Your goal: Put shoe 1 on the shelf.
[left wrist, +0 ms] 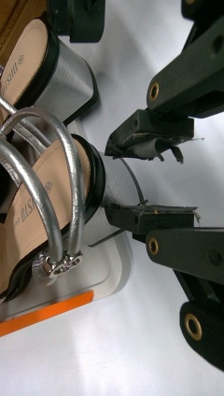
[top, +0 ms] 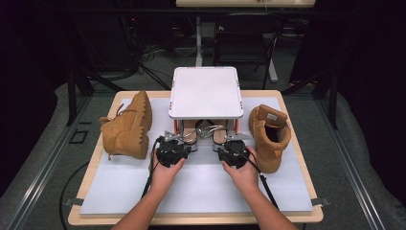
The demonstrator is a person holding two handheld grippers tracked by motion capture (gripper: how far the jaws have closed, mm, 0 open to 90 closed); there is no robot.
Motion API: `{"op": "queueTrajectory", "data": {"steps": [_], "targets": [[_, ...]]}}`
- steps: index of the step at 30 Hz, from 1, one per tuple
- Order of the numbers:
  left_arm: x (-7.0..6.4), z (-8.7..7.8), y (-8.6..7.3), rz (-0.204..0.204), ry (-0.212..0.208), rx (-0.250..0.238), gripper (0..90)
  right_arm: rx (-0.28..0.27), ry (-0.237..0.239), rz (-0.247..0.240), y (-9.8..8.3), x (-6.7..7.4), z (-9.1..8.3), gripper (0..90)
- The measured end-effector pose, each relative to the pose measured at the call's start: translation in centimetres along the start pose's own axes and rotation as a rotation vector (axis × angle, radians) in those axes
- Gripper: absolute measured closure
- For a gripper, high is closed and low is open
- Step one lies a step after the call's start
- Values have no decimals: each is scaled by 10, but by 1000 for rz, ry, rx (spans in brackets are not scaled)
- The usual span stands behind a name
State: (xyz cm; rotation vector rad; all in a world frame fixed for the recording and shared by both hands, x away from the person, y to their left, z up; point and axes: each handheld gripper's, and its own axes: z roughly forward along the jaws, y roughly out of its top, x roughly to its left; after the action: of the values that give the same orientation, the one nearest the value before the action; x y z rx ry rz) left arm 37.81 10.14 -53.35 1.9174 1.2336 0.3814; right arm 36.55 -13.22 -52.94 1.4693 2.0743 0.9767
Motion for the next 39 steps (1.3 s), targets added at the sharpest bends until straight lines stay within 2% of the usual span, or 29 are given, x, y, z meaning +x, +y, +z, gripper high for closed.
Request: {"op": "queueTrajectory", "data": {"steps": [5, 7, 9, 12, 17, 26, 32, 39], "targets": [[2, 2, 1, -13, 8, 1, 646, 2, 10, 36, 2, -3, 2, 633], [3, 2, 2, -18, 4, 4, 640, -21, 1, 41, 3, -3, 1, 632], [2, 3, 3, -18, 7, 6, 640, -6, 4, 49, 5, -4, 2, 633], [1, 4, 7, 4, 22, 14, 643, -1, 8, 46, 7, -2, 3, 632], [3, 6, 13, 8, 27, 19, 646, -11, -1, 37, 12, 0, 4, 632], [11, 14, 15, -19, 22, 4, 654, -5, -11, 40, 16, -3, 13, 635], [11, 20, 23, -14, 30, 25, 653, -11, -21, 43, 20, -4, 19, 636], [16, 26, 26, -23, 27, 18, 654, -15, -32, 48, 25, -6, 26, 638]]}}
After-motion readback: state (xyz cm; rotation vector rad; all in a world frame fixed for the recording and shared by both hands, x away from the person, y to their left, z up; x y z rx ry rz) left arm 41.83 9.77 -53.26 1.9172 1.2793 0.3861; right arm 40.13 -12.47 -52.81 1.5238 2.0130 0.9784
